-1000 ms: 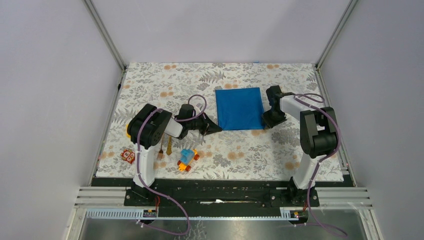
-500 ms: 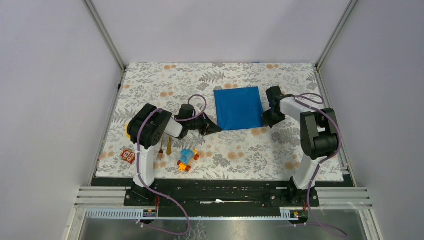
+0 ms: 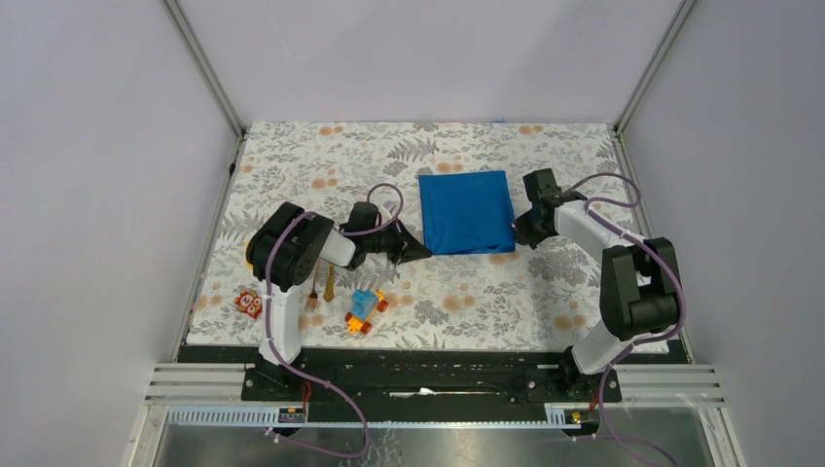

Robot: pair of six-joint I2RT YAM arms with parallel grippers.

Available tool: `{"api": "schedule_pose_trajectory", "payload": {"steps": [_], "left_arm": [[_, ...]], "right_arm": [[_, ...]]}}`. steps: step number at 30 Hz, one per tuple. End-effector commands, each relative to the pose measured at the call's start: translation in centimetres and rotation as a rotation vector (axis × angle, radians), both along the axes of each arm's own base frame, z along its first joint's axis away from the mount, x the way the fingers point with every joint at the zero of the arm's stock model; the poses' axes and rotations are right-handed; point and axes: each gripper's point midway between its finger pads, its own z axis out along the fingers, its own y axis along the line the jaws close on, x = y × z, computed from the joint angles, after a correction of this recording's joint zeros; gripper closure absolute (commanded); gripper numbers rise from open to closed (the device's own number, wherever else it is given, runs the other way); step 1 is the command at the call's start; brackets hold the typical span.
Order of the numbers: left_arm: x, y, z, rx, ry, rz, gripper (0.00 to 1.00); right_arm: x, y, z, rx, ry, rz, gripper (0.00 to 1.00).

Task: Fold the napkin into a case and place the utensils inside
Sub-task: Smooth out the square-folded napkin at the center of the board.

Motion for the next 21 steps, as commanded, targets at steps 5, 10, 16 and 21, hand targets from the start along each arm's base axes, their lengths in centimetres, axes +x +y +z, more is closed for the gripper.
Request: {"api": "schedule_pose_trajectory", "payload": {"steps": [5, 10, 16, 21], "left_arm": [[1.5, -0.7, 4.3, -0.016, -0.147, -0.030, 1.00], [1.5, -0.8, 4.5, -0.014, -0.147, -0.031, 1.00], [1.0, -0.5, 3.4, -0.024, -0.103, -0.004, 1.00], [0.7, 0.2, 3.4, 0.007, -0.113, 0.020, 0.63]], "right_arm": [[2.3, -0.7, 2.8, -0.102, -0.180, 0.126, 1.00], [2.2, 1.2, 2.3, -0.004, -0.169, 0.171, 1.00], [0.4, 4.0, -0.2, 0.162, -0.089, 0.146, 1.00], [-0.3, 3.5, -0.9, 0.146, -0.084, 0.143, 0.93]]}}
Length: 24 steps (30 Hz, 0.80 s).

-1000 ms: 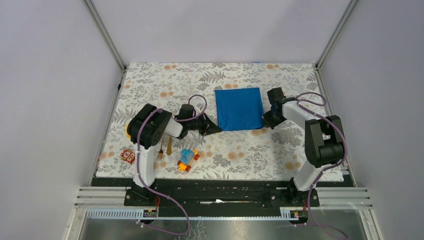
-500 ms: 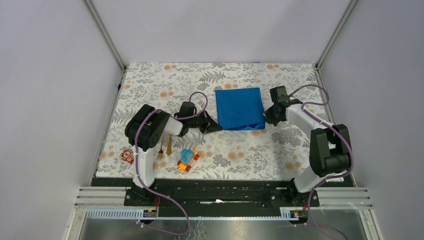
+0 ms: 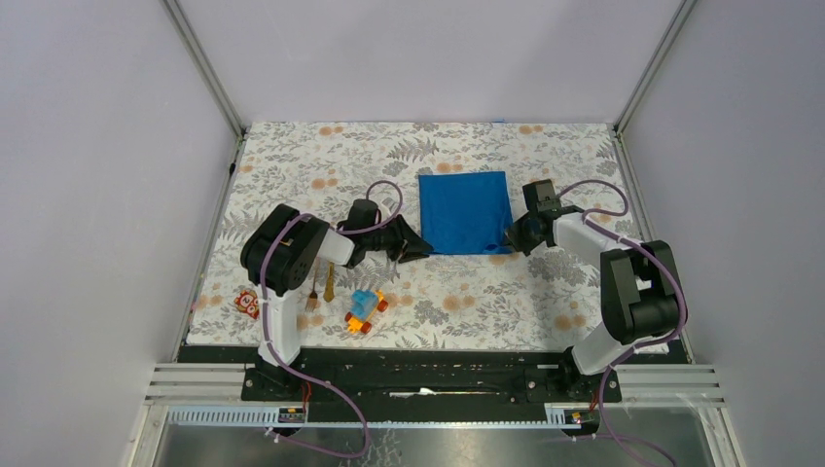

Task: Fold the napkin into a case and place the utensils inside
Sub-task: Smooth out the square-folded napkin at the center of the board.

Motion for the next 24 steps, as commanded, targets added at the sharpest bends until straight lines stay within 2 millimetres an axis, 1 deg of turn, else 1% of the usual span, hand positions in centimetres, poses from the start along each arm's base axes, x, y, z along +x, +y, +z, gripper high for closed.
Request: {"api": "schedule_pose_trajectory", "payload": {"steps": [1, 3, 5, 9, 12, 15, 16, 18, 19, 21, 23, 24], "left_arm": [[0.5, 0.4, 2.0, 0.010, -0.089, 0.026, 0.57], [0.7, 0.6, 2.0, 0.048, -0.103, 0.027, 0.46], [1.0, 0.9, 2.0, 0.081, -0.118, 0.037, 0.38], [1.6, 0.9, 1.5, 0.120, -0.112, 0.033, 0.38], [1.7, 0.7, 0.6, 0.131, -0.091, 0.024, 0.37], [1.7, 0.6, 0.2, 0.142, -0.091, 0.016, 0.36], [1.6, 0.6, 0.1, 0.142, -0.092, 0.013, 0.39], [1.6, 0.8, -0.1, 0.143, -0.088, 0.013, 0.54], [1.5, 0.9, -0.2, 0.139, -0.084, 0.018, 0.62], [1.1, 1.3, -0.5, 0.113, -0.058, 0.039, 0.74], [0.8, 1.4, -0.6, 0.079, -0.041, 0.054, 0.86], [0.6, 1.5, -0.8, 0.071, -0.032, 0.056, 0.91]], "right_arm": [[-0.1, 0.7, 0.0, 0.028, -0.007, 0.010, 0.91], [-0.3, 0.6, -0.1, 0.018, -0.002, 0.019, 0.84], [-0.6, 0.5, -0.3, 0.010, 0.001, 0.031, 0.78], [-0.6, 0.7, -0.4, 0.015, 0.004, 0.053, 0.62], [-0.6, 1.2, -0.6, 0.033, 0.016, 0.084, 0.57], [-0.6, 1.3, -0.5, 0.027, 0.009, 0.105, 0.47], [-0.5, 1.2, -0.3, 0.021, 0.001, 0.113, 0.42], [-0.7, 0.8, -0.2, 0.004, 0.008, 0.111, 0.30], [-0.8, 0.6, -0.1, -0.009, 0.015, 0.106, 0.23], [-1.2, -0.1, 0.0, -0.044, 0.050, 0.084, 0.05], [-1.4, -0.4, 0.3, -0.062, 0.089, 0.091, 0.01], [-1.4, -0.3, 0.4, -0.065, 0.101, 0.102, 0.00]]}}
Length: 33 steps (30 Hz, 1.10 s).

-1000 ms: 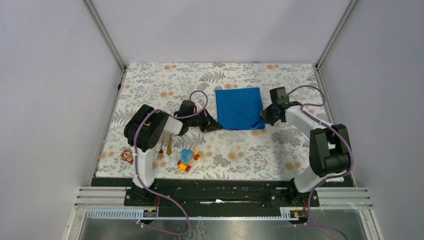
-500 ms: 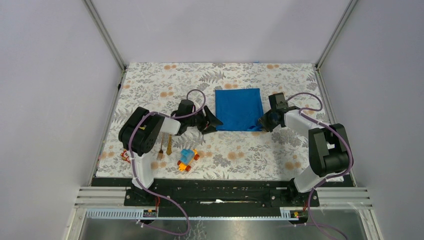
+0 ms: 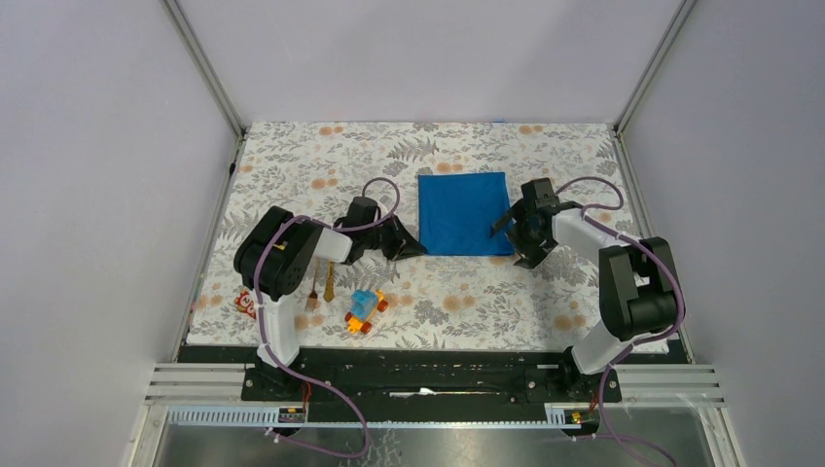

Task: Fold the napkin into a case and place the utensils inside
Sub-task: Smooth out the square-folded napkin at the center of the board.

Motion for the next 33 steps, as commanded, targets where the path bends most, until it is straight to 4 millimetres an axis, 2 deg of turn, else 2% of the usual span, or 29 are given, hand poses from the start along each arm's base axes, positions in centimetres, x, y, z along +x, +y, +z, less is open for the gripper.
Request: {"api": "schedule_pose_trajectory", "payload": {"steps": [1, 3, 7, 11, 13, 14, 19, 23, 26, 33], "left_arm": [[0.0, 0.3, -0.4, -0.055, 0.002, 0.030, 0.94], [-0.3, 0.3, -0.7, -0.073, 0.024, 0.038, 1.00], [-0.6, 0.5, -1.0, -0.099, 0.042, 0.060, 1.00], [-0.6, 0.5, -1.1, -0.106, 0.047, 0.067, 1.00], [-0.6, 0.6, -1.2, -0.107, 0.048, 0.067, 1.00], [-0.6, 0.6, -1.2, -0.109, 0.049, 0.067, 1.00], [-0.5, 0.5, -1.1, -0.117, 0.046, 0.065, 1.00], [-0.5, 0.4, -1.0, -0.119, 0.044, 0.065, 1.00], [-0.4, 0.4, -1.0, -0.119, 0.041, 0.063, 1.00], [-0.5, 0.4, -0.9, -0.121, 0.036, 0.061, 1.00]], "right_arm": [[0.2, -0.5, 1.3, -0.059, 0.058, 0.024, 0.00], [0.3, -0.4, 1.3, -0.082, 0.103, 0.056, 0.00], [0.5, -1.5, 1.3, -0.188, 0.159, 0.072, 0.01], [0.4, -1.4, 1.2, -0.186, 0.158, 0.071, 0.21], [0.4, -1.3, 0.9, -0.185, 0.158, 0.076, 0.39], [0.4, -1.2, 0.8, -0.186, 0.165, 0.081, 0.42], [0.5, -0.9, 0.4, -0.220, 0.184, 0.110, 0.41], [0.6, -0.7, -0.4, -0.228, 0.202, 0.118, 0.44], [0.7, -0.7, -1.1, -0.244, 0.216, 0.119, 0.47], [0.6, -1.3, -3.2, -0.287, 0.254, 0.112, 0.46]]}}
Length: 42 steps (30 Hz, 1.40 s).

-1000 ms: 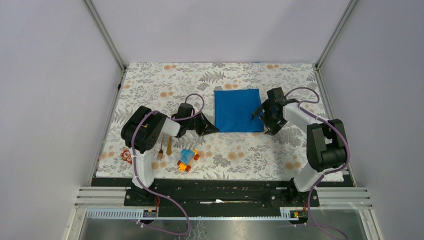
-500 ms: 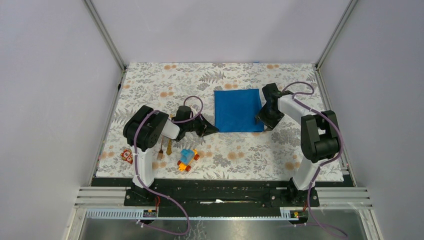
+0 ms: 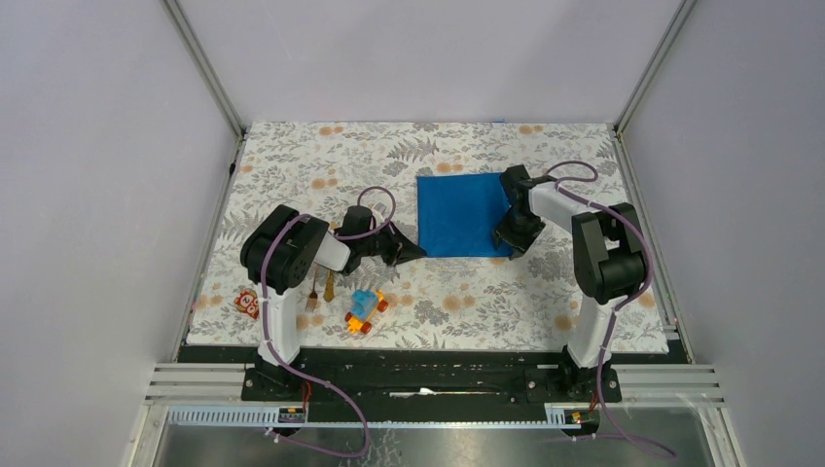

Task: Fold the napkin into a case and place the utensils inside
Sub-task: Smooth out the square-folded napkin at the center of the board.

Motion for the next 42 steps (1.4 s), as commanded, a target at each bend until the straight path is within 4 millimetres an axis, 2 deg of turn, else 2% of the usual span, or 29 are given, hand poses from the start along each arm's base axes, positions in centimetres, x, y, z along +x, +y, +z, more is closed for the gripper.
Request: {"api": "schedule_pose_trajectory", "payload": {"steps": [1, 4, 9, 14, 16, 18, 21, 25, 28, 35, 42], "left_arm": [[0.2, 0.1, 0.1, -0.008, -0.028, 0.000, 1.00], [0.1, 0.1, 0.2, -0.009, -0.030, -0.002, 1.00], [0.1, 0.1, 0.2, -0.006, -0.034, -0.005, 1.00], [0.1, 0.2, 0.2, 0.010, -0.040, -0.009, 1.00], [0.2, 0.2, 0.2, 0.017, -0.045, -0.011, 1.00], [0.2, 0.2, 0.2, 0.023, -0.048, -0.015, 1.00], [0.4, 0.1, 0.8, 0.018, -0.057, -0.021, 1.00], [0.7, -0.4, 2.5, -0.012, -0.084, -0.034, 1.00], [1.0, -0.6, 4.0, -0.030, -0.104, -0.043, 1.00], [2.1, -0.7, 6.8, -0.042, -0.149, -0.043, 1.00], [5.7, -0.4, 9.6, -0.050, -0.213, -0.023, 1.00]], "right_arm": [[0.3, -0.9, -1.5, -0.083, 0.019, 0.011, 0.47], [0.1, -1.6, -2.6, -0.121, 0.042, 0.028, 0.51], [0.6, -0.8, -4.1, -0.079, 0.033, 0.102, 0.76], [1.6, 0.0, -4.4, -0.045, 0.011, 0.189, 0.98], [2.0, 0.3, -4.0, -0.033, -0.008, 0.227, 1.00], [2.5, 0.7, -3.1, -0.017, -0.041, 0.264, 1.00], [3.2, 1.9, -0.8, 0.049, -0.125, 0.327, 1.00], [4.1, 3.5, 3.4, 0.137, -0.297, 0.348, 1.00], [4.7, 4.2, 5.2, 0.176, -0.369, 0.360, 1.00], [6.5, 4.5, 8.6, 0.215, -0.525, 0.345, 1.00], [10.9, 3.9, 11.5, 0.235, -0.705, 0.351, 1.00]]}}
